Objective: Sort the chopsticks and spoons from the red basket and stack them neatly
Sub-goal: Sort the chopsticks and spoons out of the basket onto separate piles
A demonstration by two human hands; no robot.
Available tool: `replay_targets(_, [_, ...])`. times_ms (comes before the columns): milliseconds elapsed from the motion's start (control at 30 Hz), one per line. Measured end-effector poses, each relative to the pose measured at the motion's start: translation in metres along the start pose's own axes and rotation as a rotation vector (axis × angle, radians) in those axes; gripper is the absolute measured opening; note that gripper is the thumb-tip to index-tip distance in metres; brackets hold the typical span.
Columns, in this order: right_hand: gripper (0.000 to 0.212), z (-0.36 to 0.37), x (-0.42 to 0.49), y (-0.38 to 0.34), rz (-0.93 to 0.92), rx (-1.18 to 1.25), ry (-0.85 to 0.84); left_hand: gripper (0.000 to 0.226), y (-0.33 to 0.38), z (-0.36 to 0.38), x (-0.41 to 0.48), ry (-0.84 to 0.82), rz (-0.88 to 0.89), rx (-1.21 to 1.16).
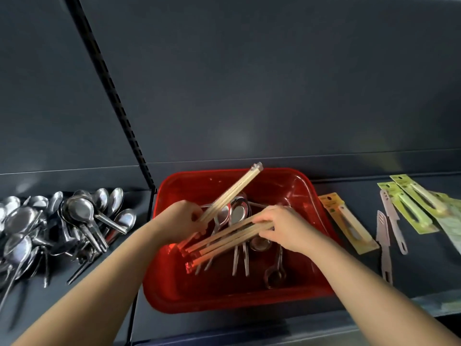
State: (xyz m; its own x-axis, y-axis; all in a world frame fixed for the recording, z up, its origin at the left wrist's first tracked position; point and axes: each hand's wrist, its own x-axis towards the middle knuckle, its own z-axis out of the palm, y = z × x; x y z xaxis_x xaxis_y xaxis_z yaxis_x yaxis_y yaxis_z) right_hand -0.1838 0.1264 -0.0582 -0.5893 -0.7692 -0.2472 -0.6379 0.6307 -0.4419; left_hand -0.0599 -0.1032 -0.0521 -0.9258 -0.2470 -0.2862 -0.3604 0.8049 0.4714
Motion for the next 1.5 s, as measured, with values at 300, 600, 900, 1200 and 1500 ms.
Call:
replay_targets(300, [0.014, 0.004, 0.010, 0.004, -0.017, -0.072, -0.071, 0.012, 0.016, 0.019, 0.003, 0.013, -0.100, -0.127])
replay_targets(600, [0.019, -0.005, -0.001, 0.010, -0.002, -0.014, -0.127, 0.025, 0.025, 0.025, 0.009, -0.010, -0.088, -0.155])
replay_targets(900, [0.015, -0.012, -0.002, 0.009, -0.018, 0.043, -0.085, 0.010, 0.025, -0.001, -0.010, -0.018, -0.069, -0.284])
replay_targets(1200, [0.024, -0.047, 0.011, -0.063, -0.126, 0.358, 0.181, 0.008, -0.009, -0.078, -0.104, 0.491, -0.124, -0.560])
replay_targets(1500, [0.020, 0.017, 0.044, -0.244, -0.223, 0.718, 0.108, 0.016, -0.128, -0.091, -0.230, 0.786, -0.400, -0.572])
